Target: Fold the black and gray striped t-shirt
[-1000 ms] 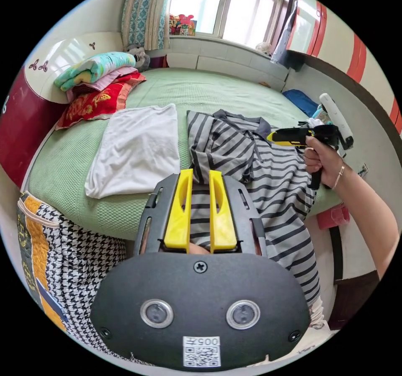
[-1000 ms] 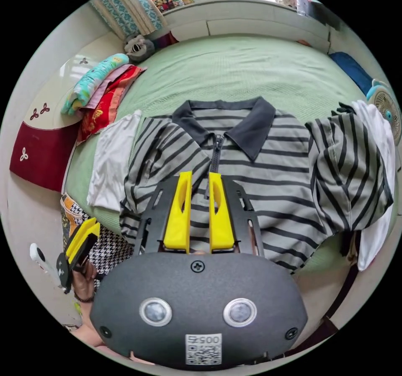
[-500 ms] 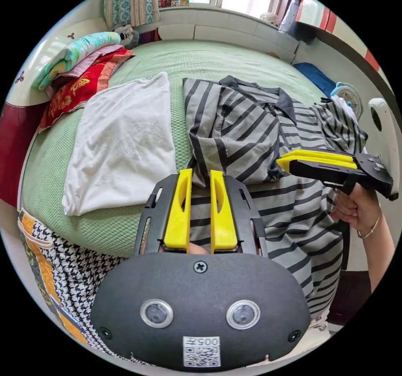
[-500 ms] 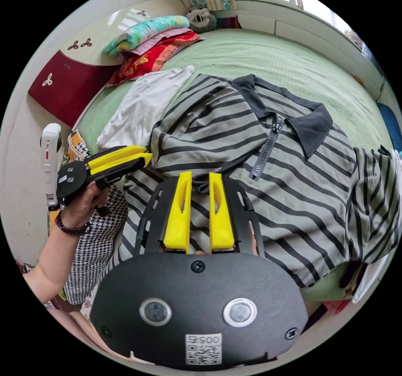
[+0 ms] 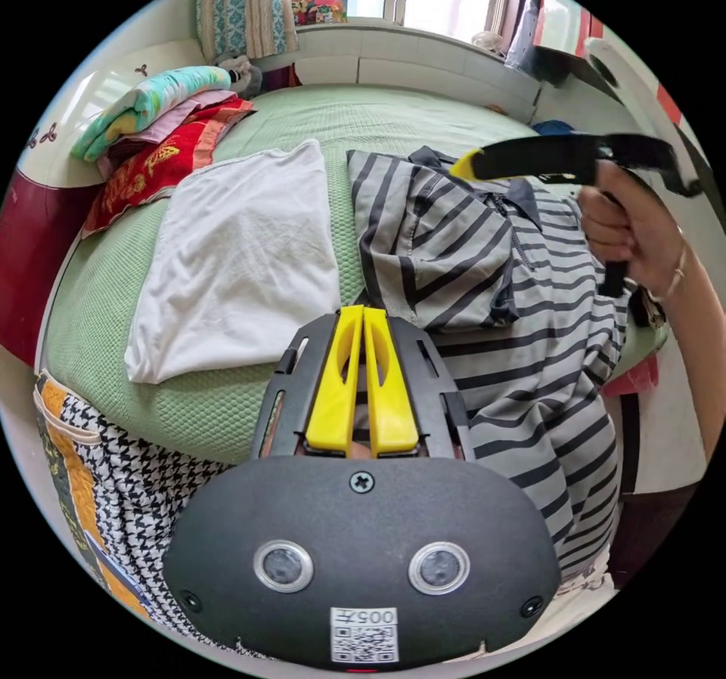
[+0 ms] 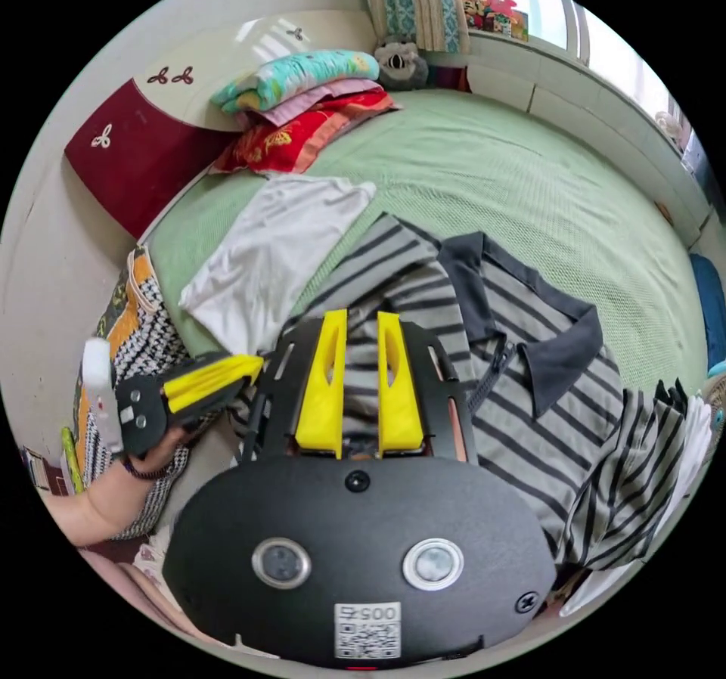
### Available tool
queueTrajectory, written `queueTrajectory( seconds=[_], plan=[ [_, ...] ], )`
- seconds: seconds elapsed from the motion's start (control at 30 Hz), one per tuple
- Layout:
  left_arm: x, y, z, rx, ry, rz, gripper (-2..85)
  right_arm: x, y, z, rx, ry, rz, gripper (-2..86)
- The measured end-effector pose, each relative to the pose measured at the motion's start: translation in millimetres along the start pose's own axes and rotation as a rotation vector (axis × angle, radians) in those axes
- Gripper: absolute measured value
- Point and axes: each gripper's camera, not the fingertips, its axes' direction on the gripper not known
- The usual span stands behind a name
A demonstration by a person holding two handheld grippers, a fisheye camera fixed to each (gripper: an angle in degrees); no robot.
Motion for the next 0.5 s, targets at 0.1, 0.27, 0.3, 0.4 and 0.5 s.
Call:
queueTrajectory(
  seconds=[0.1,0.27,0.3,0.4,0.5],
  plan=[
    [6.2,-2.0,-11.2,0.034,0.039,0.014,-0.7,-8.7,-39.6,23.5,0.029,0.039,0.038,5.3],
    [15.8,-12.2,8.6,-0.038,0.019,0.023,-0.7,-4.6,-84.4,103.2,-0.098,0.07,0.161,2.3],
    [15.9,-13.4,12.4,-0.055,0.002,0.021,-0.7,-3.0,-90.3,111.7,-0.102,0.096,0.171,1.7],
    [11.8,-16.2,15.1,-0.076,-0.009,-0.01,-0.7,7.4,-97.7,104.3,-0.112,0.045,0.253,1.0],
    [13.0,-13.2,-7.8,-0.018,-0.007,-0.028,-0.7,7.6,-61.9,56.3,0.005,-0.025,0.216,2.1]
  ],
)
